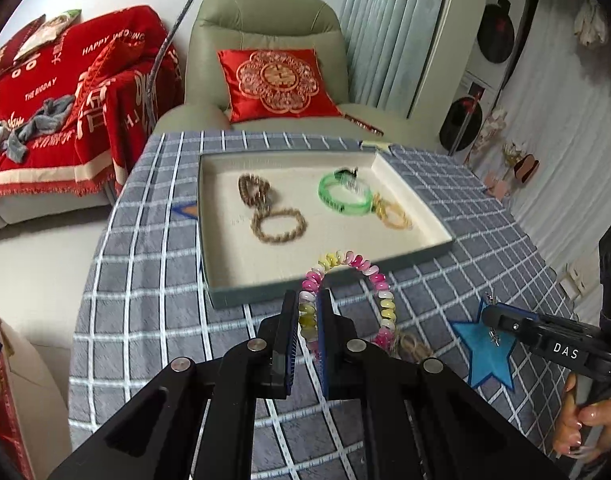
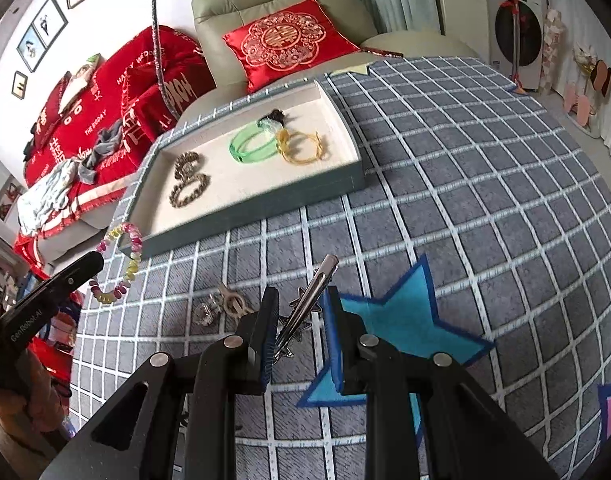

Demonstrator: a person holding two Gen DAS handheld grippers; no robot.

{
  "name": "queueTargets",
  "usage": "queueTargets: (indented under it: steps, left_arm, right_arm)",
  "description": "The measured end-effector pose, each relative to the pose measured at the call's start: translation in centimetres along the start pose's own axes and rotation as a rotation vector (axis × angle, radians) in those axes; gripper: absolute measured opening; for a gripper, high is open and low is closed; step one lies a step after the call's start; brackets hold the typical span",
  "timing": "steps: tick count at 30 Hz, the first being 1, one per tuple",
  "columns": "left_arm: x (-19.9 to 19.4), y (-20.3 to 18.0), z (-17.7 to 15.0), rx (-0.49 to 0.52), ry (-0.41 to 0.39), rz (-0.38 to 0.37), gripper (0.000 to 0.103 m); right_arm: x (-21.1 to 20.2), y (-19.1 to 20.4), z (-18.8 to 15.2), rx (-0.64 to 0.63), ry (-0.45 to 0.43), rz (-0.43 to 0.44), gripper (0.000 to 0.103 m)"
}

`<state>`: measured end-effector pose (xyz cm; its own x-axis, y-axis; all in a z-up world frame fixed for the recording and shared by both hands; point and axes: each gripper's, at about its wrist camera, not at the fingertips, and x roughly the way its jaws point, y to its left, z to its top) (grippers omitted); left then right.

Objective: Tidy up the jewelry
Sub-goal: 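Carry the beaded bracelet toward the tray with the left gripper while the right drops the silver clip inside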

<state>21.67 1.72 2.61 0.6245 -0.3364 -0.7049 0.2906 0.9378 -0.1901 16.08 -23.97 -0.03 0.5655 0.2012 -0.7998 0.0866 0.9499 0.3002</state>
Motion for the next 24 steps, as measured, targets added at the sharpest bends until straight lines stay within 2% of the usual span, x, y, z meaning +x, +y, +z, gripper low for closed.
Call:
queueTargets:
  steps: [11,21,24]
  left_arm:
    - [2.2,1.1,4.0,-0.009,-0.025,0.009,0.023]
    - [6.5,2.0,5.4,0.0,0.038,0.026,0.023]
    - [7.8,2.0,5.6,0.019,0.064,0.027,0.023]
  right_arm:
    - [0.5,2.3,5.9,-0.072,-0.048,0.031,0.024]
    - [4.2,4.1,9.5,-0.122,-0.045,0.06,0.024]
    - [5.8,4.4,10.2,-0.129,-0.021,0.069,0.024]
